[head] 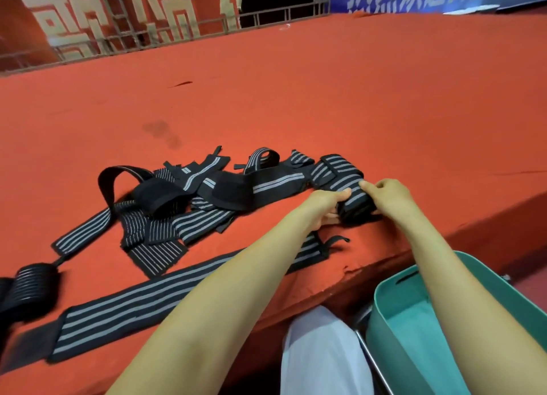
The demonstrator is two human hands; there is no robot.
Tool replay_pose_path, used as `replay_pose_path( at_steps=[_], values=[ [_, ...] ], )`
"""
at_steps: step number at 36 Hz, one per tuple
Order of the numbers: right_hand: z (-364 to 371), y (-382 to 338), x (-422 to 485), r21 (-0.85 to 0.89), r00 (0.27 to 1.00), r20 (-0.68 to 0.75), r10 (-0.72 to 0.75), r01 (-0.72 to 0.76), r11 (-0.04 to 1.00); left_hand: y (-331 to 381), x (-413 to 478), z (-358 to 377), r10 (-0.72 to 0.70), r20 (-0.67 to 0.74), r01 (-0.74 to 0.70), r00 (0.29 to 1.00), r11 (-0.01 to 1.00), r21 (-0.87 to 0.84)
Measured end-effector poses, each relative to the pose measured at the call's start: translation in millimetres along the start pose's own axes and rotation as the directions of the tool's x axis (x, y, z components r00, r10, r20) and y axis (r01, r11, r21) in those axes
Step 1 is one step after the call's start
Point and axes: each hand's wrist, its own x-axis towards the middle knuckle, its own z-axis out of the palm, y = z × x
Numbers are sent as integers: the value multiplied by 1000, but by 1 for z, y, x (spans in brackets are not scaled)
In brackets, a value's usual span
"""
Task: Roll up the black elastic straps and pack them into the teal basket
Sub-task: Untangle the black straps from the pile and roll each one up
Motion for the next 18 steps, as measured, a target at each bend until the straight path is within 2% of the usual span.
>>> replay_pose_path(
  at_steps=[3,4,5,7,9,10,12,18],
  values=[
    [4,0,-4,-95,994,-106,-32,22,995,-1,-1,-1,40,-57,-30,998,987,159],
    [5,-1,-7,-151,986,-146,-75,52,987,-3,2,-3,91,-104,-64,990,969,237],
    [6,-1,-9,-211,974,-179,-138,99,972,-6,5,-4,179,-171,-112,969,933,342],
    [10,0,-13,-310,930,-207,-303,231,922,-12,6,-6,416,-248,-235,875,812,534],
    [12,1,-17,-347,893,-201,-403,320,882,-17,4,-6,611,-152,-390,777,657,645],
    [14,1,-19,-355,885,-192,-425,341,870,-19,3,-7,657,-68,-443,751,578,686],
    [16,0,-23,-383,885,-159,-437,353,854,-23,2,-6,650,64,-488,758,499,716],
    [19,-8,-32,-486,916,-62,-396,319,814,-19,-8,-13,553,52,-454,831,622,638]
  ],
)
